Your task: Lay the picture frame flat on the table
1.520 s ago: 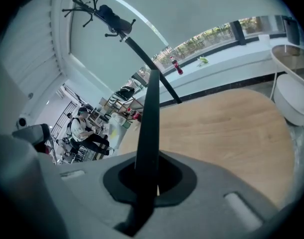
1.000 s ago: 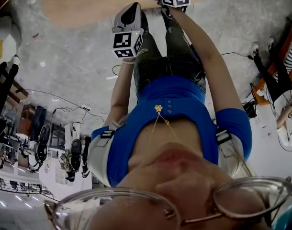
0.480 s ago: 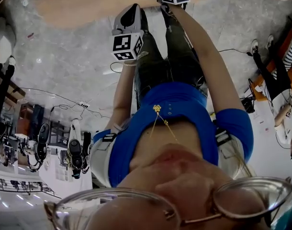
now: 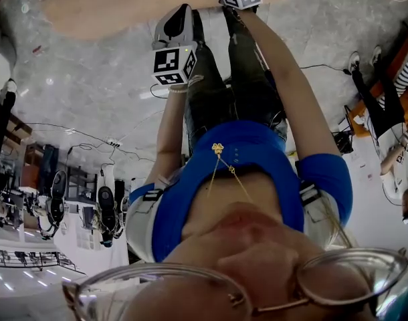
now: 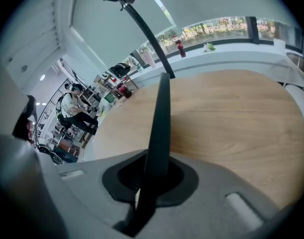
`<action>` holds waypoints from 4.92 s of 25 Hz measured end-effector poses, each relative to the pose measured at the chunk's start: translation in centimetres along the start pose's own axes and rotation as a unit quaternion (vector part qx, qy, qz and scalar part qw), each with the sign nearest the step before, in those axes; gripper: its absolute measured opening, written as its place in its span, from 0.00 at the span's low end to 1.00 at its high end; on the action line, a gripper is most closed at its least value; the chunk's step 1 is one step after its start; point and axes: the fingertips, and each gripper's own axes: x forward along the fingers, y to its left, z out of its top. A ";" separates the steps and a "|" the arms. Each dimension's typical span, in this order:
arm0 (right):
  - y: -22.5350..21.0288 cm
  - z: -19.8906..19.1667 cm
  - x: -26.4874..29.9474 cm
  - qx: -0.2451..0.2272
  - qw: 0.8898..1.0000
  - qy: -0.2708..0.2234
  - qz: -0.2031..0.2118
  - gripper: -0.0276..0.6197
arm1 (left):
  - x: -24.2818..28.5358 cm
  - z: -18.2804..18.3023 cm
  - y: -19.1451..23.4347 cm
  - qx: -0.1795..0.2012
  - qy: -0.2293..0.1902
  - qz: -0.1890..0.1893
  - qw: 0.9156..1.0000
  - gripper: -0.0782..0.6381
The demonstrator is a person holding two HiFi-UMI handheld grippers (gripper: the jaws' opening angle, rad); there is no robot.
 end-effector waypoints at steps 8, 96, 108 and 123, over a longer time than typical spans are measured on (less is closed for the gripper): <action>-1.2 -0.3 -0.1 -0.065 0.997 -0.021 -0.019 0.14 | 0.9 -0.4 -0.3 -0.004 0.006 -0.004 1.000 0.10; 3.8 2.6 -13.2 -0.145 0.983 -0.088 -0.063 0.05 | 0.7 3.3 -7.6 0.078 0.009 -0.006 0.997 0.10; 9.6 8.5 -23.2 -0.193 0.961 -0.192 -0.054 0.05 | -3.5 8.7 -12.1 0.112 -0.045 -0.008 0.993 0.10; 16.0 15.9 -37.7 -0.233 0.903 -0.355 -0.069 0.05 | -10.1 17.7 -20.5 0.176 -0.159 -0.019 0.971 0.10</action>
